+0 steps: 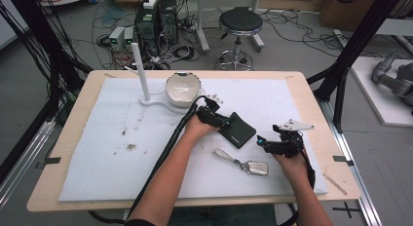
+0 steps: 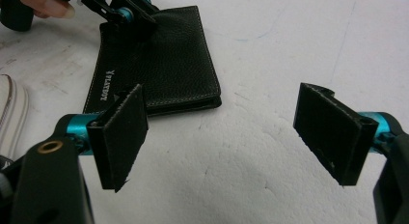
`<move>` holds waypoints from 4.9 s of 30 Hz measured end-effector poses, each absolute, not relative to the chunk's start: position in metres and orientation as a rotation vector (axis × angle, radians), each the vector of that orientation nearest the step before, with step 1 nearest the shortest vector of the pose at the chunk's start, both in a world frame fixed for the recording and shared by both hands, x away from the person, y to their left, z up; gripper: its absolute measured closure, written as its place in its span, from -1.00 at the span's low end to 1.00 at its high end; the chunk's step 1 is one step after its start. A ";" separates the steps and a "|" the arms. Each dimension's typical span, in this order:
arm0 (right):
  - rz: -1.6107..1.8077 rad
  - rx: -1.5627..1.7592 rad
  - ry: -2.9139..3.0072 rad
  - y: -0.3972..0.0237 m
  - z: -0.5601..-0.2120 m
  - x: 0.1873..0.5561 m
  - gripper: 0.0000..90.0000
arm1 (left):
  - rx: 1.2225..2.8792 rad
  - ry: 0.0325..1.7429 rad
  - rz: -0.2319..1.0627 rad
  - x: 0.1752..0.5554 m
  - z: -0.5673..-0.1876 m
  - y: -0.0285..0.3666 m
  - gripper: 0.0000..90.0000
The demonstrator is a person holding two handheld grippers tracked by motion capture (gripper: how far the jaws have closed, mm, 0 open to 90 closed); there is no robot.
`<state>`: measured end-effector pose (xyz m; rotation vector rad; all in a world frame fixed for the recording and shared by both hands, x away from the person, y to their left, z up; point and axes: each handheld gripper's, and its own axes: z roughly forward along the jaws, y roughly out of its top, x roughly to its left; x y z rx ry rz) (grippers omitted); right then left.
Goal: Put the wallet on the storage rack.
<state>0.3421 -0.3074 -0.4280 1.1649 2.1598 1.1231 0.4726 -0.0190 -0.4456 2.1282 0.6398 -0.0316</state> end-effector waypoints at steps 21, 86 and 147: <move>1.114 1.163 2.160 -0.307 -0.429 0.342 -0.56 | 2.124 0.523 0.149 0.449 -0.376 -0.005 0.80; 1.069 1.147 2.197 -0.299 -0.434 0.345 -0.56 | 1.993 0.877 0.587 0.499 -0.299 0.148 0.80; 1.078 1.120 2.215 -0.294 -0.434 0.344 -0.56 | 1.925 0.844 0.563 0.464 -0.306 0.146 -0.28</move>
